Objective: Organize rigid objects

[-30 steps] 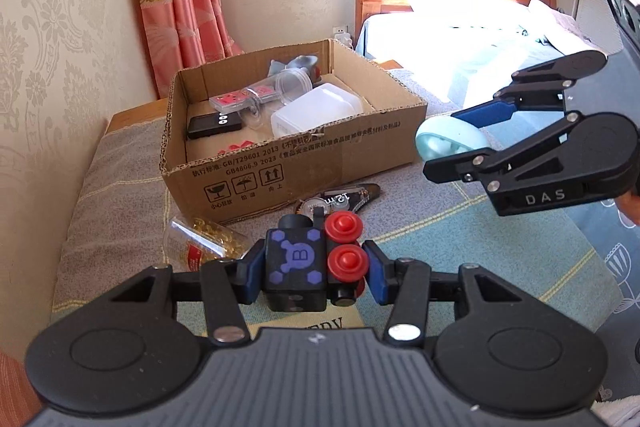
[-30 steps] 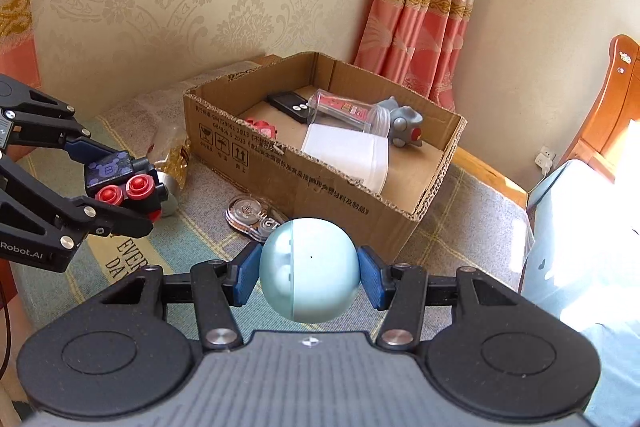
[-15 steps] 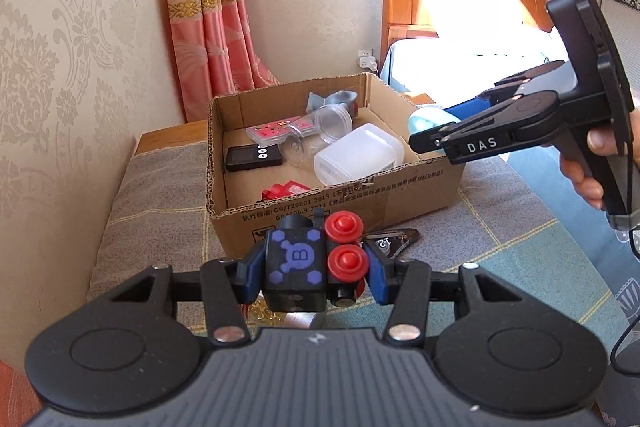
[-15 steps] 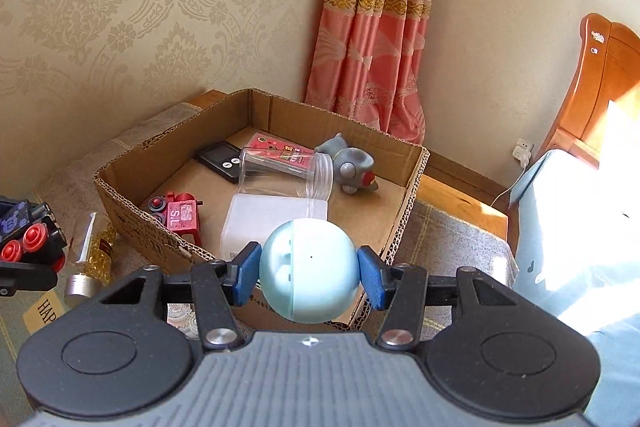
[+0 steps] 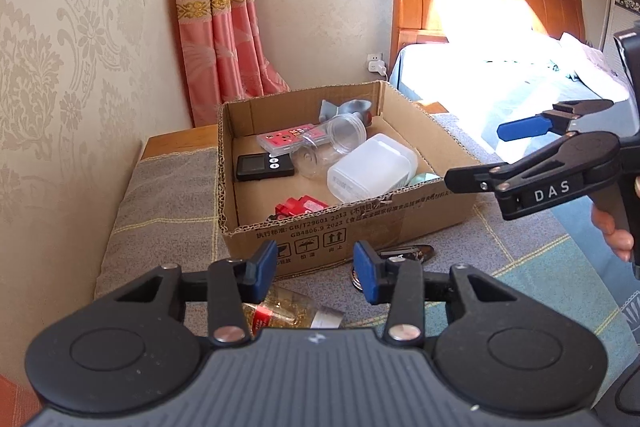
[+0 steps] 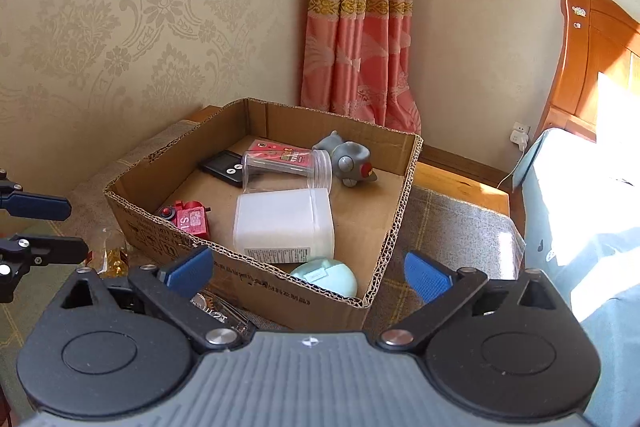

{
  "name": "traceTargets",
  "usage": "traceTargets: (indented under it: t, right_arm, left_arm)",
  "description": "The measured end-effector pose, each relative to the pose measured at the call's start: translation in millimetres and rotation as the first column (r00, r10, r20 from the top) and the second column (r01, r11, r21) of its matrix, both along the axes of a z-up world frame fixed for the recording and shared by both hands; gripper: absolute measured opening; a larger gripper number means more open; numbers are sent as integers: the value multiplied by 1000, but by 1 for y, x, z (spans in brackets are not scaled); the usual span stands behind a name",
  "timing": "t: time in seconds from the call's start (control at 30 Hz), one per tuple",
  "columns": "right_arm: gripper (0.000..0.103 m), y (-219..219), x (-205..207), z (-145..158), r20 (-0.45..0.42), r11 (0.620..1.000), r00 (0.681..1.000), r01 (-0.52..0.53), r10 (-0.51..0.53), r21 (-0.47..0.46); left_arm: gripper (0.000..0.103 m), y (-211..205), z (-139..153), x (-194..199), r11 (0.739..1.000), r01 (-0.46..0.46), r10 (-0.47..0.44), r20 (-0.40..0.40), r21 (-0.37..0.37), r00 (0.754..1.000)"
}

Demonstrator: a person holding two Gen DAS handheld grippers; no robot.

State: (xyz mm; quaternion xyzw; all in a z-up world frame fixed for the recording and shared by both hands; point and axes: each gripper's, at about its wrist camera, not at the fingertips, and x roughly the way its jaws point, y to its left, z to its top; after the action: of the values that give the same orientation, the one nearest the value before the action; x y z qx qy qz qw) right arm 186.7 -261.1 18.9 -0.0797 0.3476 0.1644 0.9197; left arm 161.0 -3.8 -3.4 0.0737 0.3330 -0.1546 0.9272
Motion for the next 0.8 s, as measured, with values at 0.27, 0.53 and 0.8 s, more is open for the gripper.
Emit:
traceTargets:
  t: [0.27,0.53,0.8]
  right_arm:
    - [103,-11,-33,-4,-18,996,999,28,-26,88]
    - [103,-14,-50,-16,-56,992,998,41,-35,118]
    - [103,-17,-56,-19,-73,988,995,74,-65,136]
  left_arm:
    - [64,-5,-23,-27,997,76,-74,-58,33,996]
    - [68,3,-58,-46,994,60,-48,-126,91,991]
    - [70,11,-82,-43,1000,-3,9,-261,23,965]
